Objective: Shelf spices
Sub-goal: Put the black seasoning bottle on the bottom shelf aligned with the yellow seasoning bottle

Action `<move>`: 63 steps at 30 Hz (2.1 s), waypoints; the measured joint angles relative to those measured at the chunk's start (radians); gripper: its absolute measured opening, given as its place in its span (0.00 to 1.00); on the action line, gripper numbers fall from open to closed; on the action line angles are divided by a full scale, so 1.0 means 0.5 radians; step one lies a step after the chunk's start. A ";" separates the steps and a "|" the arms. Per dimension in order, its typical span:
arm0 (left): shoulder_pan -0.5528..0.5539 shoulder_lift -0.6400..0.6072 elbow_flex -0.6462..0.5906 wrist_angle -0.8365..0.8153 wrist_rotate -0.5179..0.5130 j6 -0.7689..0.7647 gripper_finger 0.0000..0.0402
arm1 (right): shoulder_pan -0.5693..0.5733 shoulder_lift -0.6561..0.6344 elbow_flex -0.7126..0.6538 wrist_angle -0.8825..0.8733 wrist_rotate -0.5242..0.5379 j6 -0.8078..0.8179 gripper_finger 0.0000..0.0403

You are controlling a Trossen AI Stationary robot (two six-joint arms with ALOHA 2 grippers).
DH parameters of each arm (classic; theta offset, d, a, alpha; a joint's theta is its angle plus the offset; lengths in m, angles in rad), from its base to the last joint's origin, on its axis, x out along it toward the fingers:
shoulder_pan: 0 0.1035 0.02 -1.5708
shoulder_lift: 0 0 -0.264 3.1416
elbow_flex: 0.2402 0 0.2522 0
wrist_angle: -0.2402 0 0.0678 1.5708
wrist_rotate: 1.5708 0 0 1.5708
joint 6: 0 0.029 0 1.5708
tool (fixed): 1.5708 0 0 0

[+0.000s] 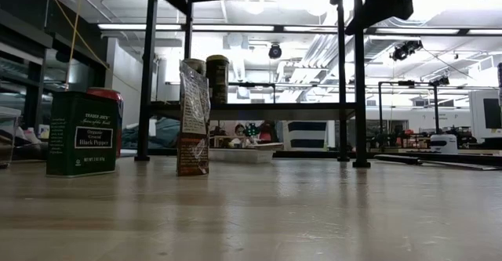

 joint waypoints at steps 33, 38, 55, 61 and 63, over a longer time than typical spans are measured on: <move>-0.924 -0.006 -0.675 -0.102 0.328 -1.593 0.72 | 0.003 0.000 0.001 -0.196 -0.406 0.030 0.76; -0.924 -0.015 -0.675 -0.099 0.343 -1.629 0.72 | 0.084 0.000 0.001 -0.486 -0.565 0.087 0.76; -0.841 -0.025 -0.675 -0.100 0.430 -1.659 0.72 | 0.446 0.021 0.001 -0.731 -0.663 1.554 0.76; -0.762 -0.026 -0.675 -0.101 0.416 -1.595 0.72 | 0.525 0.184 0.001 -0.701 -0.690 1.803 0.76; -0.743 -0.026 -0.675 -0.101 0.415 -1.566 0.72 | 0.540 0.248 0.001 -0.622 -0.727 1.808 0.76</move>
